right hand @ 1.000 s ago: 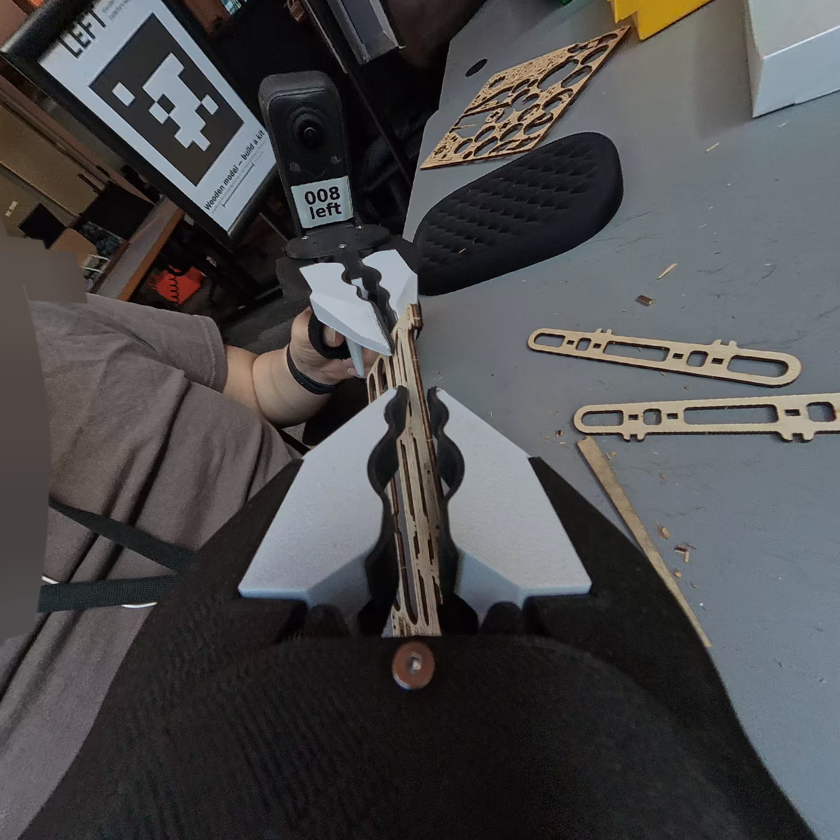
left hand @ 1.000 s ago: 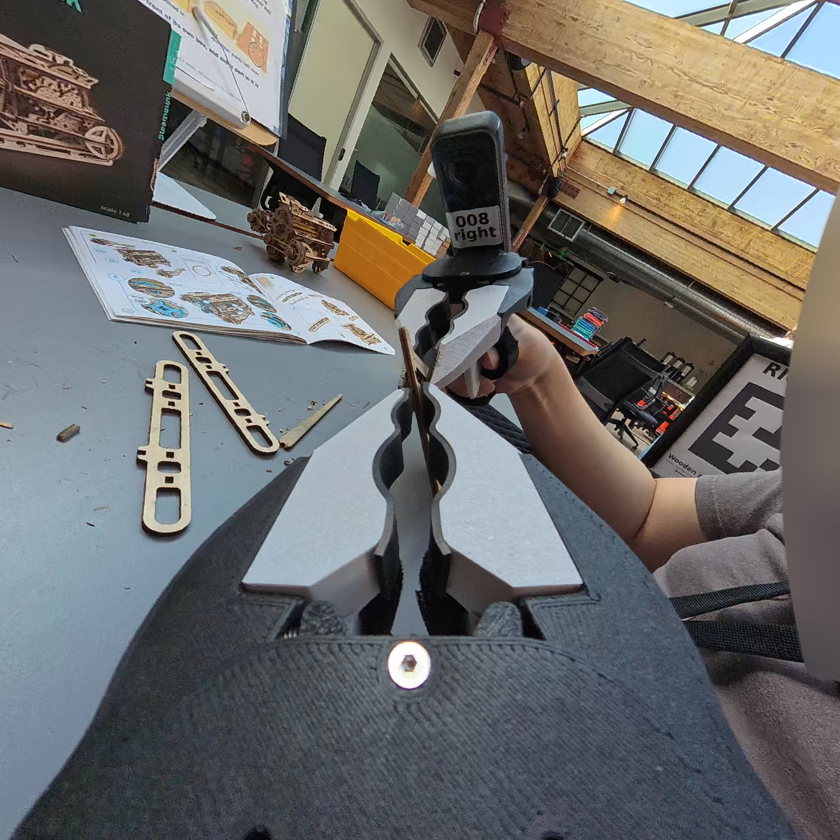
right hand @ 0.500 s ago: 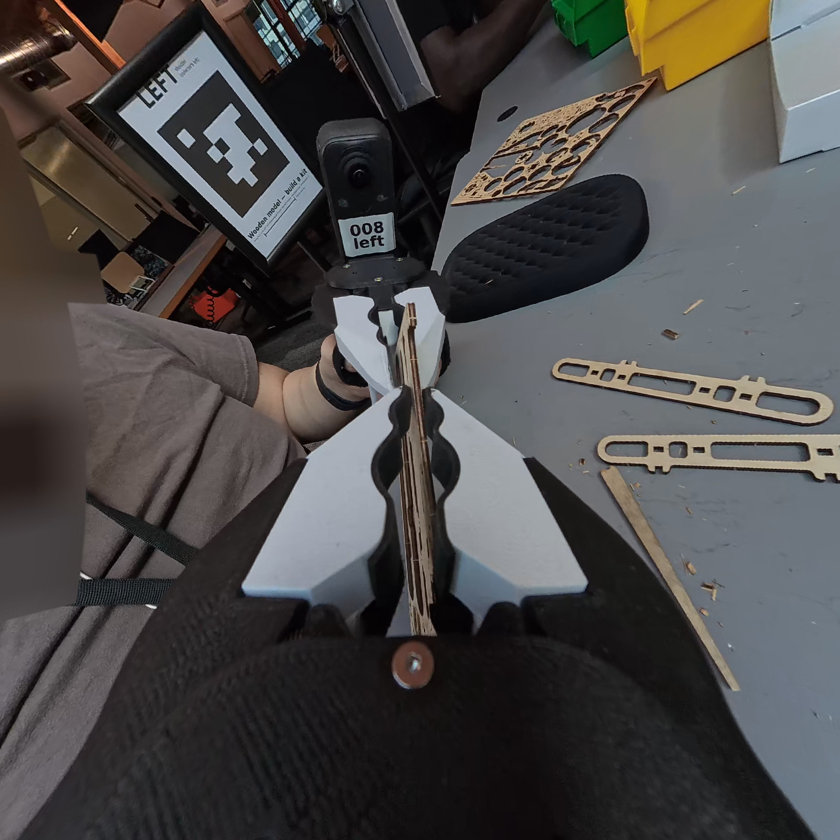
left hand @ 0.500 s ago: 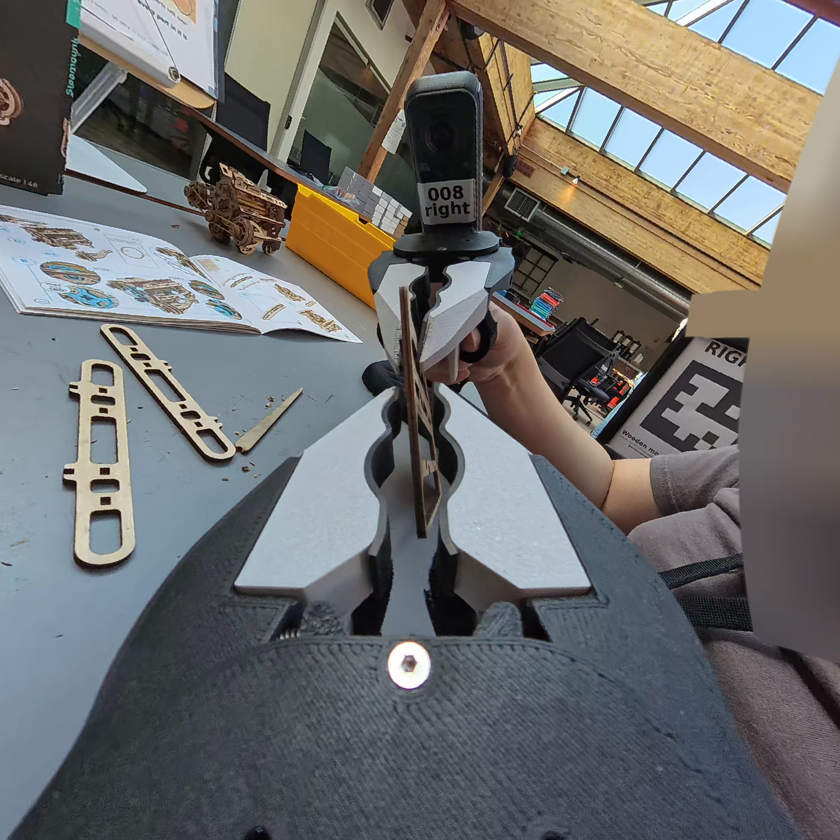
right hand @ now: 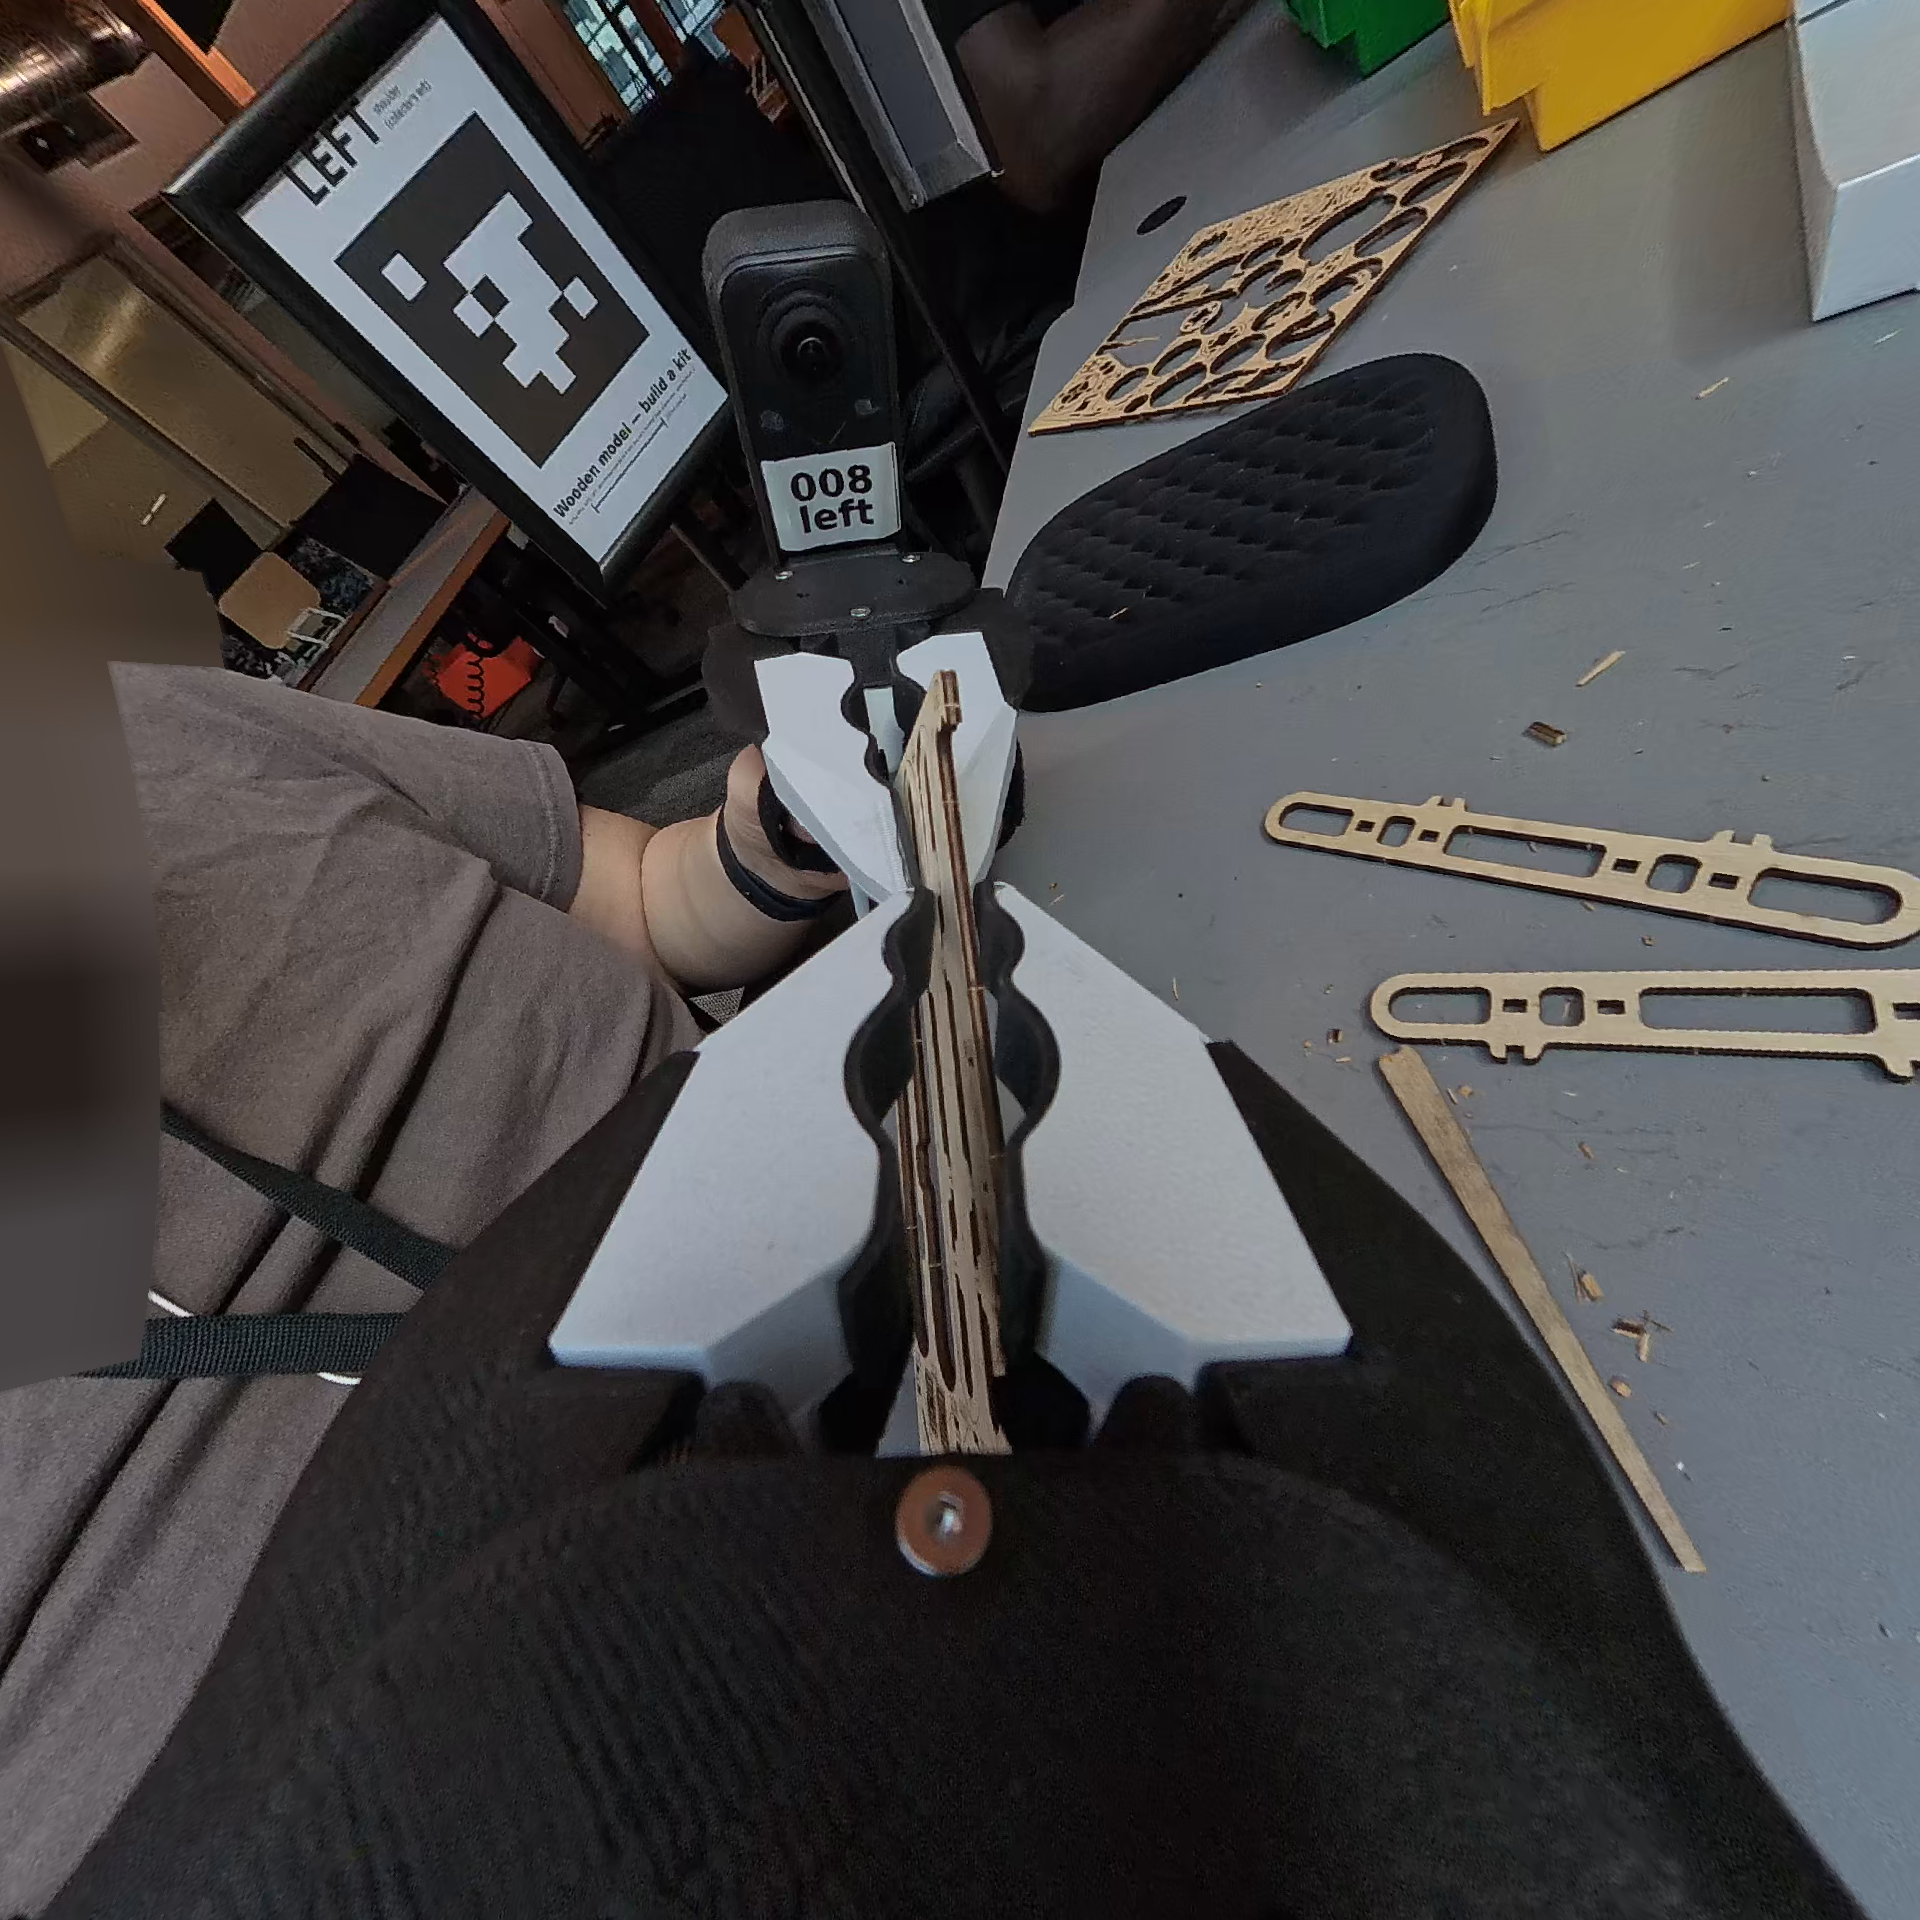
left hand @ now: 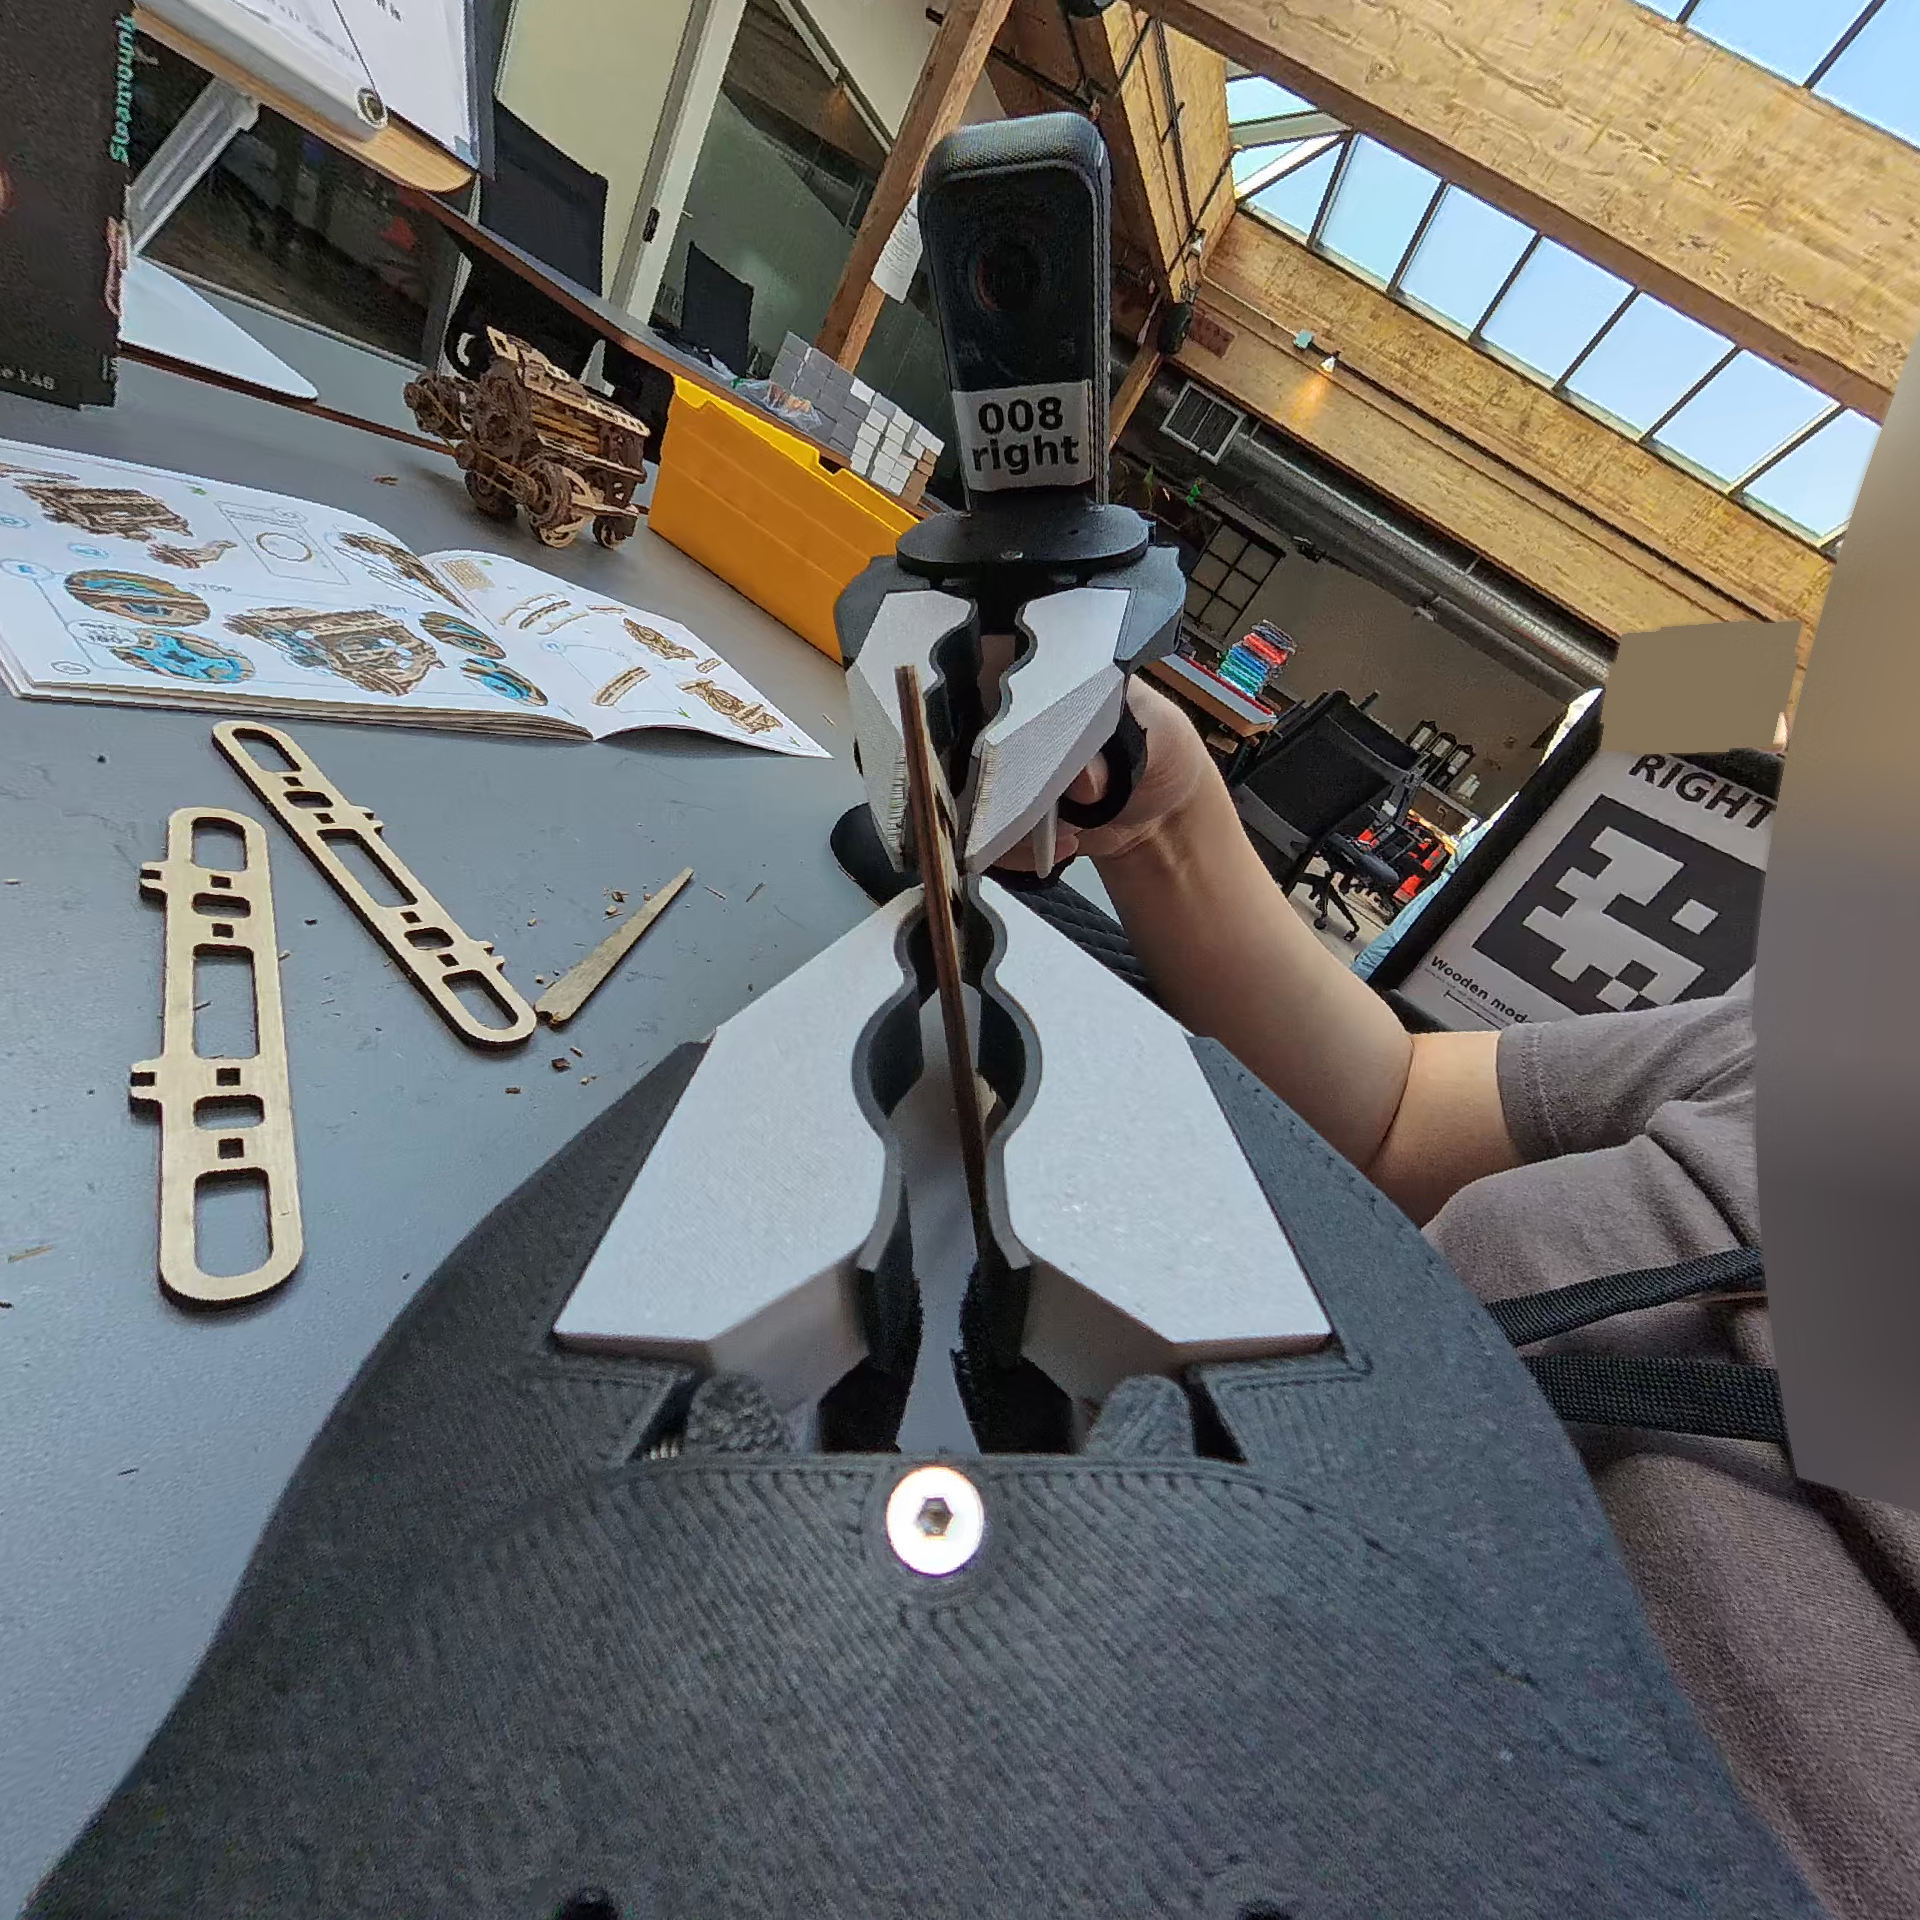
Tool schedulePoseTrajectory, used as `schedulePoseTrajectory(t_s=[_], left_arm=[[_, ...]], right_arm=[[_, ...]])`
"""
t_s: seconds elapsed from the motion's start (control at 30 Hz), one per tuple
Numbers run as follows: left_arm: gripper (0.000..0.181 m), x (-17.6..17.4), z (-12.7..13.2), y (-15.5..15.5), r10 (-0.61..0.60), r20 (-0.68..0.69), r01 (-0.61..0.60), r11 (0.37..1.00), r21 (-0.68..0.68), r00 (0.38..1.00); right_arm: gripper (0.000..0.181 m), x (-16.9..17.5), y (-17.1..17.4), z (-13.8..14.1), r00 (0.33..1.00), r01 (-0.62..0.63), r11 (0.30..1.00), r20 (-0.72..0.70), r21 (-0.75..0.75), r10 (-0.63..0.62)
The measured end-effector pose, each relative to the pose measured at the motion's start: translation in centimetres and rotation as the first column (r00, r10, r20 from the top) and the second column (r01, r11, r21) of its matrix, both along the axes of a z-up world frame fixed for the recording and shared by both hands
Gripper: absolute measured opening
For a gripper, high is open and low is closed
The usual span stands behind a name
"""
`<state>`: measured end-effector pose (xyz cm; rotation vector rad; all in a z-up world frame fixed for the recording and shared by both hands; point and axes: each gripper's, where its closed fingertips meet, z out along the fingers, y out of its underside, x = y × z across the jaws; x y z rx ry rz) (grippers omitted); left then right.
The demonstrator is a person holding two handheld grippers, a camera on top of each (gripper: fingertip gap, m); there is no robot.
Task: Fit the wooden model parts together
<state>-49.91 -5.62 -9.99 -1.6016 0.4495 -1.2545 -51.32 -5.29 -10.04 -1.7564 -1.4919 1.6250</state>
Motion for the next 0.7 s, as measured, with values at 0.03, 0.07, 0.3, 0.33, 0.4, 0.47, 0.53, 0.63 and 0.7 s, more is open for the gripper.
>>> schedulePoseTrajectory(t_s=[0.03,0.07,0.3,0.33,0.4,0.47,0.53,0.63,0.7], left_arm=[[0.0,0.0,0.01,0.0,-0.001,0.001,0.001,1.0,0.001,1.0],[0.0,-0.02,0.03,-0.02,-0.001,0.0,0.001,1.0,0.003,1.0],[0.0,-0.02,-0.02,0.03,0.004,-0.012,-0.004,1.0,0.013,1.0],[0.0,0.02,-0.07,-0.02,0.005,-0.019,-0.005,1.0,0.017,1.0],[0.0,0.11,-0.26,-0.04,0.018,-0.043,-0.017,1.0,0.022,0.999],[0.0,0.11,-0.32,-0.03,0.021,-0.044,-0.02,1.0,0.019,0.999],[0.0,0.01,-0.39,0.03,0.023,-0.038,-0.022,1.0,0.009,0.999],[0.0,-0.11,-0.47,0.05,0.029,-0.038,-0.029,1.0,0.003,0.999],[0.0,-0.17,-0.6,0.2,0.035,-0.041,-0.036,0.999,-0.007,0.999]], right_arm=[[0.005,0.0,-0.02,0.03,1.0,-0.001,1.0,-0.002,-0.004,0.001],[0.005,-0.02,-0.03,0.06,1.0,-0.002,1.0,-0.002,-0.008,0.002],[0.003,-0.09,0.01,0.06,1.0,0.003,1.0,-0.009,0.002,-0.003],[0.002,-0.06,-0.03,-0.03,1.0,0.001,1.0,-0.008,-0.013,-0.001],[0.002,0.04,-0.08,-0.15,1.0,-0.008,1.0,-0.019,-0.025,0.007],[0.002,0.04,-0.04,-0.23,1.0,-0.006,0.999,-0.02,-0.04,0.006],[0.002,-0.02,0.03,-0.32,1.0,-0.002,0.999,-0.021,-0.038,0.001],[0.002,-0.17,0.08,-0.43,1.0,0.009,1.0,-0.015,-0.017,-0.009],[0.002,-0.19,0.17,-0.53,1.0,0.017,1.0,-0.01,0.009,-0.017]])
